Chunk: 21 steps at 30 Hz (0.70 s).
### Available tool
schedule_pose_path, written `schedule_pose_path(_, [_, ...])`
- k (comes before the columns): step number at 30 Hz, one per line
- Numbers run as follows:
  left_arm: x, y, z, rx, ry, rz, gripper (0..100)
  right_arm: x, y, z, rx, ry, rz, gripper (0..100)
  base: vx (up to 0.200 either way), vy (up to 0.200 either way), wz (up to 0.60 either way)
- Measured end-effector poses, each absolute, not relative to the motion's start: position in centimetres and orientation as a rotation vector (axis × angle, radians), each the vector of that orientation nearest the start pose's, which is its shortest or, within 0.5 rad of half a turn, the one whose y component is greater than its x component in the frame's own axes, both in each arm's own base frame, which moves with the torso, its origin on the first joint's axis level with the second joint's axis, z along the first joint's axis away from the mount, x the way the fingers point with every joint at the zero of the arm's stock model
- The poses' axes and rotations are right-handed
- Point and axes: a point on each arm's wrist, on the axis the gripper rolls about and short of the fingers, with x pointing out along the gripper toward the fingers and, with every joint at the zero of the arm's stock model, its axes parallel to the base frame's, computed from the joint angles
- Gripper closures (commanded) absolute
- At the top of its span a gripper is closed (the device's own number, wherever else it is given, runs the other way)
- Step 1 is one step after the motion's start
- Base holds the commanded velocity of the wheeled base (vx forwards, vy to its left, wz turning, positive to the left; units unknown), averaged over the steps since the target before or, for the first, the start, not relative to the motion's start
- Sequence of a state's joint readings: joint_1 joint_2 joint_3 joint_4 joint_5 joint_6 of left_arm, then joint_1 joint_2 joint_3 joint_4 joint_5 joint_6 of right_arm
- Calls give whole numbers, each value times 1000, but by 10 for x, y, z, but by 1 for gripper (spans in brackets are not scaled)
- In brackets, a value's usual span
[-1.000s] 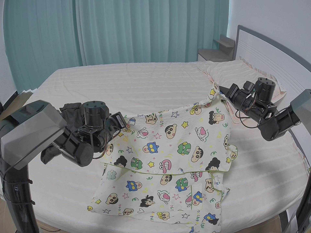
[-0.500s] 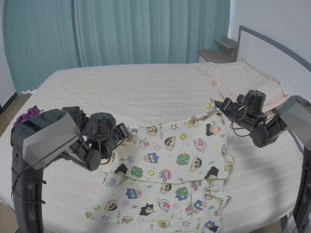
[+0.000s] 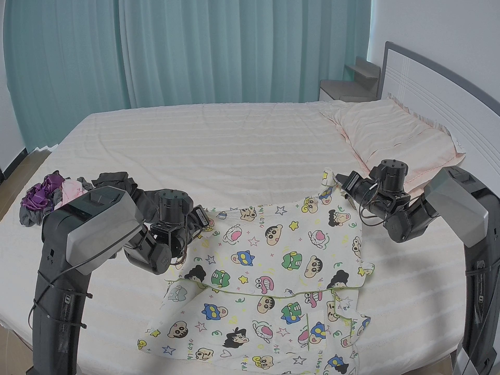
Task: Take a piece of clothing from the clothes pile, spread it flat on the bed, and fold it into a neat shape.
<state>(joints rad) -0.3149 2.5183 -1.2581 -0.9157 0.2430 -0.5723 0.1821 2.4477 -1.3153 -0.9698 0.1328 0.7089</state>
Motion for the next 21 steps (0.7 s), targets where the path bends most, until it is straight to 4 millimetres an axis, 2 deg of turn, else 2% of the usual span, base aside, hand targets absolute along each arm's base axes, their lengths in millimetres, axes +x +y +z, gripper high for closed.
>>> schedule_pose_path(7, [464, -124, -14, -473, 323, 100, 0, 489, 96, 36, 691, 220, 145, 0, 0, 0, 0])
schedule_pose_path(11, [474, -106, -20, -474, 315, 155, 0, 503, 94, 32, 687, 175, 50, 0, 0, 0, 0])
schedule_pose_path(17, [482, -76, -22, -482, 301, 223, 0, 509, 80, 20, 680, 210, -14, 0, 0, 0, 0])
schedule_pose_path(20, [483, -68, -21, -485, 301, 238, 0, 504, 72, 14, 678, 238, -36, 0, 0, 0, 0])
schedule_pose_path(21, [483, -60, -18, -486, 304, 254, 0, 497, 65, 10, 676, 268, -47, 0, 0, 0, 0])
